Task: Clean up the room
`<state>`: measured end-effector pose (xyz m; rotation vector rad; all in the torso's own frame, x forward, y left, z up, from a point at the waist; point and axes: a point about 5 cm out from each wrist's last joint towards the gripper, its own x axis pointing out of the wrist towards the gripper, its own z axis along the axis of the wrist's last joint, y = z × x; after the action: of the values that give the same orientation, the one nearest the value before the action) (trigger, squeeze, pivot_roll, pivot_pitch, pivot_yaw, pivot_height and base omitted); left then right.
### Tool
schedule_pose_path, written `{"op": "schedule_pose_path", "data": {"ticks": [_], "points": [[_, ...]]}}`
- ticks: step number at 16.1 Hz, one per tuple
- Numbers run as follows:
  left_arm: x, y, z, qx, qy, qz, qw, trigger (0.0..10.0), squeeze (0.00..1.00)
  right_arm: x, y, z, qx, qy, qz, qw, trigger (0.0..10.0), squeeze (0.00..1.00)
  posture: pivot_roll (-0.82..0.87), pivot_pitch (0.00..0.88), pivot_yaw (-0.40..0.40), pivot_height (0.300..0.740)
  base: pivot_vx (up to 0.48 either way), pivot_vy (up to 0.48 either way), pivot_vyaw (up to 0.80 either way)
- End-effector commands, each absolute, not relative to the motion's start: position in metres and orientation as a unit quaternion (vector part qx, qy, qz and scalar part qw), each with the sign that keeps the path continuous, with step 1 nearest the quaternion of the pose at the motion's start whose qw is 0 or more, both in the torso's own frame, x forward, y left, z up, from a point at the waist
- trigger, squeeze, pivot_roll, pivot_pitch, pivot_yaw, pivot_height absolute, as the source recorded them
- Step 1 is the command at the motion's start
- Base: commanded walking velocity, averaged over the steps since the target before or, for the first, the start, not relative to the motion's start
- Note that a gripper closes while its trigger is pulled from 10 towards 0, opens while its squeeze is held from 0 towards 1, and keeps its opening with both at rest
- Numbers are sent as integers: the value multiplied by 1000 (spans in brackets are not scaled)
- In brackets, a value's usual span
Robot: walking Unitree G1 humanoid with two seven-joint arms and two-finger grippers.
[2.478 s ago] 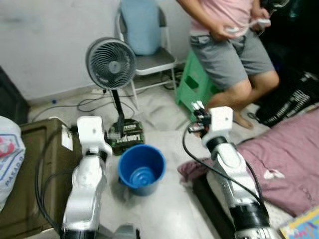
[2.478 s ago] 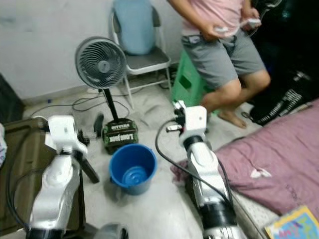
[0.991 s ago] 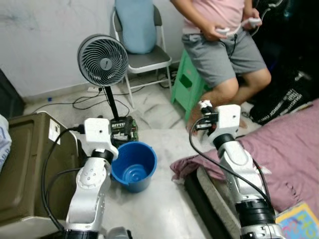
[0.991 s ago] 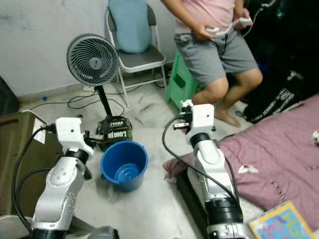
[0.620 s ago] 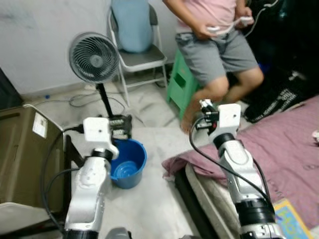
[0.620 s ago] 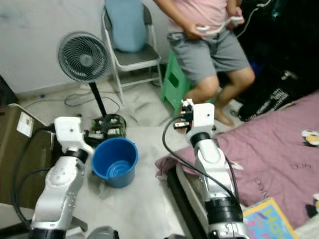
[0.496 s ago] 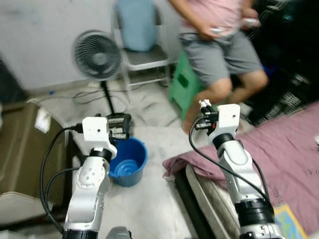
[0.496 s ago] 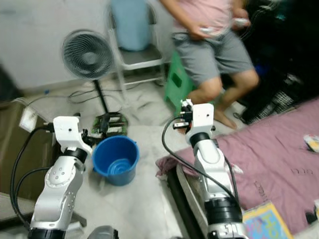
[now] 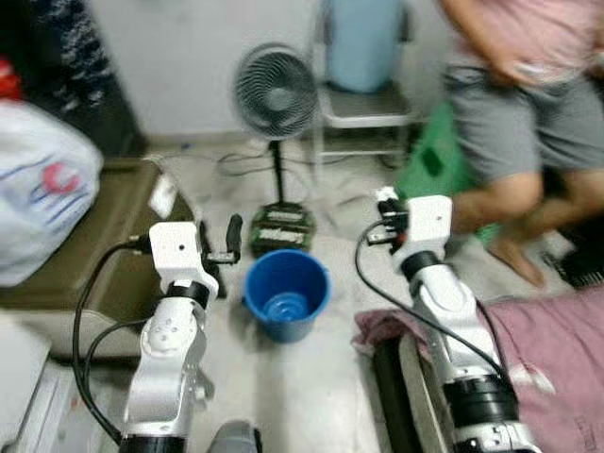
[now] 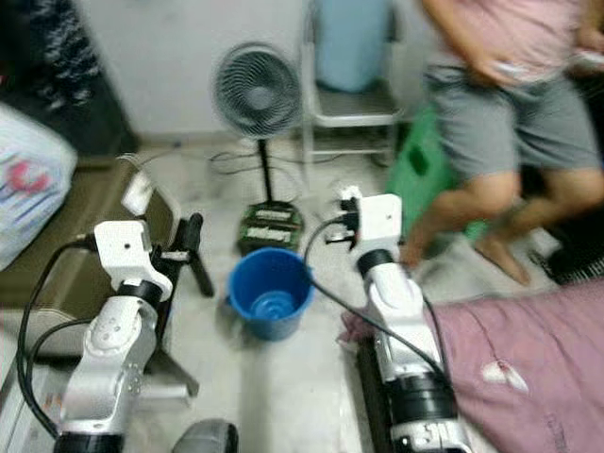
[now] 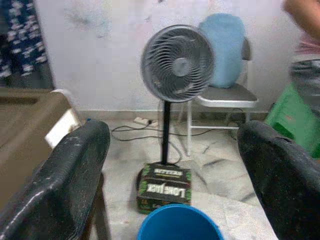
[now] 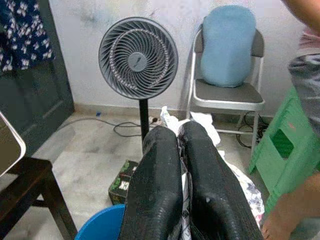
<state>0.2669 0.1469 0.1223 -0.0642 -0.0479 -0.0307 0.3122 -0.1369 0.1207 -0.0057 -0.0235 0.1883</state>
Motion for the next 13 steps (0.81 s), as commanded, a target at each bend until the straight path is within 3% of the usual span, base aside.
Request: {"op": "schedule_pose_path", "data": {"ticks": [1,4,10,13], "points": [[267,150,124,-31,-27,-15,999,10000,0,314,-131,123,-1,-14,104,994,10000,0,25,27,-15,740,0,0,800],[265,147,123,-40,-27,-32,998,10000,0,314,-131,123,0,-14,105,994,10000,0,23,27,-18,740,0,0,683],[264,145,124,-47,-34,-48,997,10000,0,315,-132,123,6,-14,102,995,10000,0,24,22,-21,740,0,0,0],[264,145,125,-46,-39,-53,997,10000,0,316,-132,122,5,-12,103,995,10000,0,25,20,-21,740,329,0,0]]}}
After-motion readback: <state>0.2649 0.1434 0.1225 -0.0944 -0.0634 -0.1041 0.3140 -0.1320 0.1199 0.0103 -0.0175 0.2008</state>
